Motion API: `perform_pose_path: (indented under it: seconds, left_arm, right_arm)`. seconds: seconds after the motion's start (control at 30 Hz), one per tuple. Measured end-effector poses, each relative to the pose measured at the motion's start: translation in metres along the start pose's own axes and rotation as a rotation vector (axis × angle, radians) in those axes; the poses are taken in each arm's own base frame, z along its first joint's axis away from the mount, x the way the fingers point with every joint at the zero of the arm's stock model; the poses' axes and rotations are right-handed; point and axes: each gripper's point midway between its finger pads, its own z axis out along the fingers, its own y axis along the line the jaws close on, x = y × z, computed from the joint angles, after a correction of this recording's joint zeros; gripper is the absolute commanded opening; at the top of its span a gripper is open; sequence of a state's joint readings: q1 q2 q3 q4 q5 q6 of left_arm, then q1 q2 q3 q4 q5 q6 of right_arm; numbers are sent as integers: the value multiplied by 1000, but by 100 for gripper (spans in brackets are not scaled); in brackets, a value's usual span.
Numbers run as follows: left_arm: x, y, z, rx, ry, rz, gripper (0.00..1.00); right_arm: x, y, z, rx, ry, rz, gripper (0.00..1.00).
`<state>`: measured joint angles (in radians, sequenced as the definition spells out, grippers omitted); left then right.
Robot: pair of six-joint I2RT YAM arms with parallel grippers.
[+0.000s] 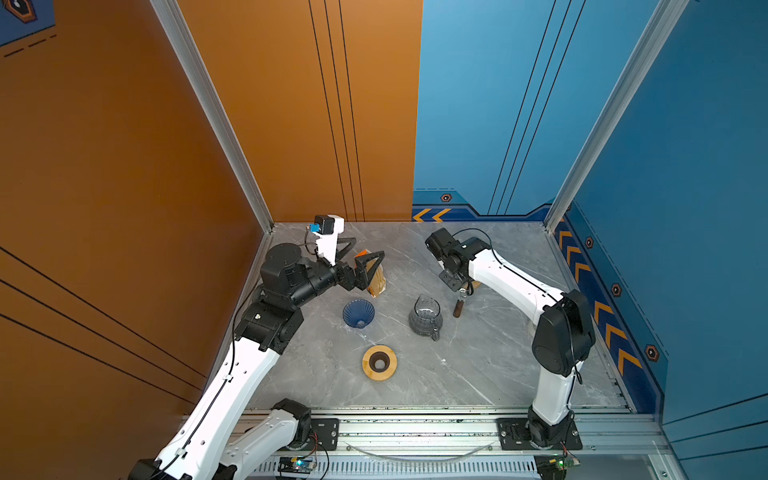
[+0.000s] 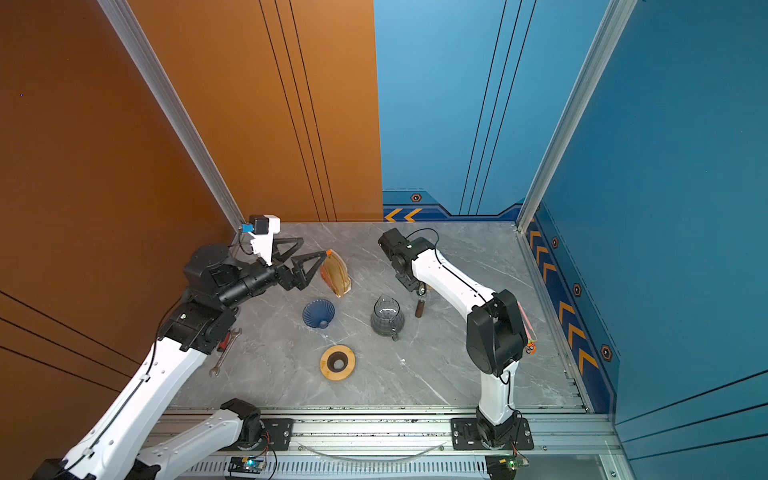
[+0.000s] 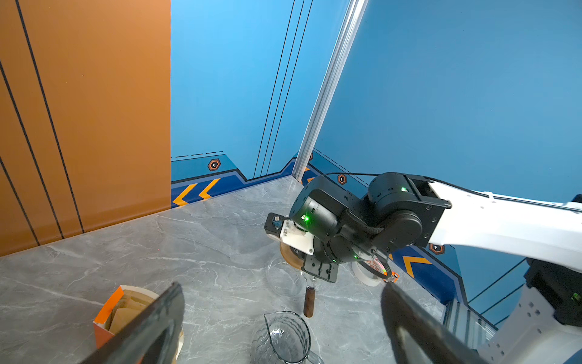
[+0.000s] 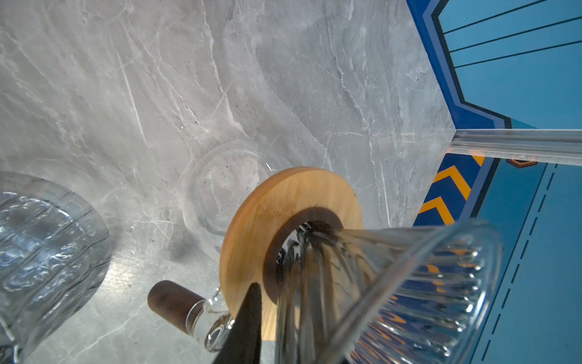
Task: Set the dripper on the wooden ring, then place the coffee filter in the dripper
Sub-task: 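Lower the dripper's stem into the wooden ring's opening with the right gripper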
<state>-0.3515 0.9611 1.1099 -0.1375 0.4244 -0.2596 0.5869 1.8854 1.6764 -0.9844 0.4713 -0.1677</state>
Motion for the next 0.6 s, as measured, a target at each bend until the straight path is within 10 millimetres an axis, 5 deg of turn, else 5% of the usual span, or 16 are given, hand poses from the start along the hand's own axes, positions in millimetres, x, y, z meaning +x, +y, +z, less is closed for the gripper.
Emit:
perform_pose_path:
  seconds: [0.3, 0.6]
  left_arm:
    - [0, 0, 0, 0, 0, 0, 98]
    - [0, 1, 0, -3, 0, -1, 98]
  right_arm:
    - [-7, -2, -7, 4, -22, 5, 38]
    - [-18, 2, -34, 42, -73, -11, 47]
